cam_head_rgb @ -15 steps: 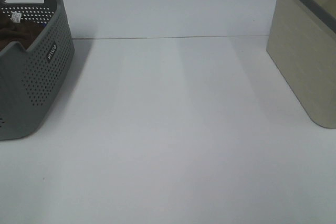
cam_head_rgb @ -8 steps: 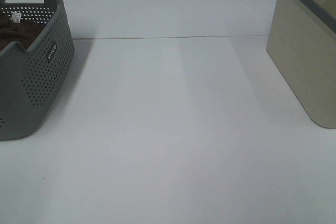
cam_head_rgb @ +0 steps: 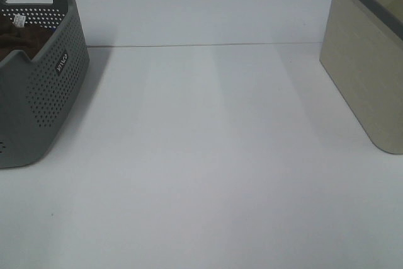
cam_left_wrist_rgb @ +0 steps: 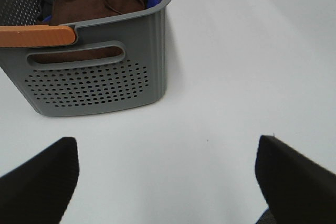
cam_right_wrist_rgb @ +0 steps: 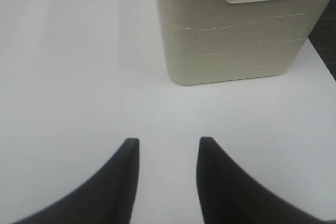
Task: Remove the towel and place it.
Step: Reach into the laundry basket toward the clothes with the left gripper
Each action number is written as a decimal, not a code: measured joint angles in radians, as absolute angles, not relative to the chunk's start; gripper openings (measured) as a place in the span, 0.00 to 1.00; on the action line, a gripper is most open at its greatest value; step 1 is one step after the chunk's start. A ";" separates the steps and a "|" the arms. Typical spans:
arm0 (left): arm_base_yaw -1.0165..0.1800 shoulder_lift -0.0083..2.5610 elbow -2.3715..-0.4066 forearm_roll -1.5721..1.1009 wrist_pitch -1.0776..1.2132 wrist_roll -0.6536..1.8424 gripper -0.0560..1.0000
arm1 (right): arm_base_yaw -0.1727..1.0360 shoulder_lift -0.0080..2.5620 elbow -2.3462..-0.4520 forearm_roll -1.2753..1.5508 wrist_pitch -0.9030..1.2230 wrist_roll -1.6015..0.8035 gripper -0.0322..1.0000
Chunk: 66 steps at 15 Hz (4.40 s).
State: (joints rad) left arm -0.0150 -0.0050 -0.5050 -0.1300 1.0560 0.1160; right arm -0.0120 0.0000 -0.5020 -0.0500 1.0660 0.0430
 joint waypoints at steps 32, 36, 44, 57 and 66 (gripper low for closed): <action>-0.015 -0.005 -0.505 -0.130 1.055 0.116 0.87 | -0.012 0.000 -0.502 -0.050 1.066 0.043 0.38; -0.015 -0.005 -0.505 -0.175 1.053 0.116 0.84 | -0.012 0.000 -0.502 -0.050 1.066 0.043 0.38; -0.015 0.438 -0.576 -0.165 0.691 0.116 0.76 | -0.012 0.000 -0.502 -0.050 1.066 0.043 0.38; -0.015 1.570 -1.370 -0.037 0.659 -0.065 0.75 | -0.012 0.000 -0.502 -0.050 1.066 0.043 0.38; 0.052 2.222 -2.144 0.039 0.893 -0.206 0.70 | -0.012 0.000 -0.502 -0.050 1.066 0.043 0.38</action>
